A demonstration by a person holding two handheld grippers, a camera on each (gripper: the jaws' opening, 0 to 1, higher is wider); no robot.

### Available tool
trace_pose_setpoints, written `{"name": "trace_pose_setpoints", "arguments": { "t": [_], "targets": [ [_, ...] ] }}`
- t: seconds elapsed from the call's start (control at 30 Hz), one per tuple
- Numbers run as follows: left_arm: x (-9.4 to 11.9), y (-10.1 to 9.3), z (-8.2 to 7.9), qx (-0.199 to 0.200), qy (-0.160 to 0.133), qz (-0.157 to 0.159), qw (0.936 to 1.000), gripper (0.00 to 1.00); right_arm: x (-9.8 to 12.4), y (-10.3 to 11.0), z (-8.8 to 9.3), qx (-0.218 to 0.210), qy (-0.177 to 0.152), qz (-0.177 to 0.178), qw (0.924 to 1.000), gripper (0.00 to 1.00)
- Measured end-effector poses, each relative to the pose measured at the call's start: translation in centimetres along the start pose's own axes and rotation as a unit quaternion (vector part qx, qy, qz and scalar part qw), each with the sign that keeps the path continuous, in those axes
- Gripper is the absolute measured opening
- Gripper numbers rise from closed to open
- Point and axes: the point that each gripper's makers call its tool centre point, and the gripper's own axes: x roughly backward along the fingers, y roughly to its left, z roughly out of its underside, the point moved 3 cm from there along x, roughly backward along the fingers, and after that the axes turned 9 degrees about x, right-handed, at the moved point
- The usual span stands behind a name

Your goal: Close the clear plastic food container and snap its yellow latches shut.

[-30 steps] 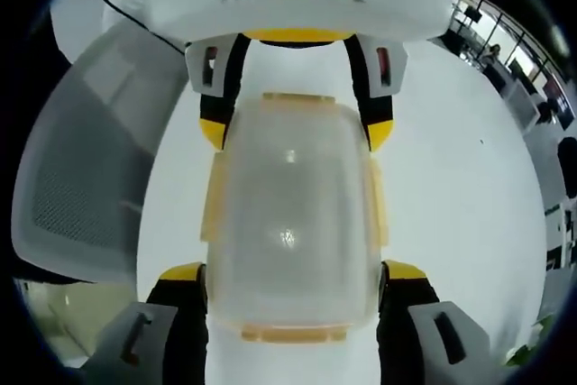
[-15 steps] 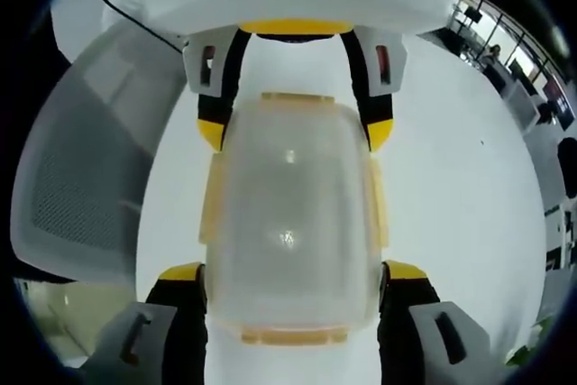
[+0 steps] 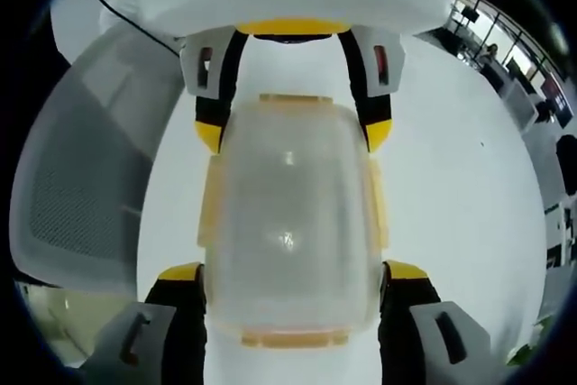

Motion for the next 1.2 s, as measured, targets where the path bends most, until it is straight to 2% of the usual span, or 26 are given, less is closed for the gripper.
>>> {"name": "trace_pose_setpoints", "arguments": {
  "t": [0.57, 1.2],
  "targets": [
    [0.4, -0.5, 2.0, 0.013, -0.004, -0.001, 0.9999, 0.83, -1.1, 0.2, -2.0, 0.009, 0.005, -0.005, 0.9999, 0.79],
    [0.9, -0.7, 4.6, 0.005, -0.002, 0.000, 1.0000, 0.83, -2.2, 0.6, -4.4, 0.002, 0.000, -0.009, 1.0000, 0.81]
  ]
}}
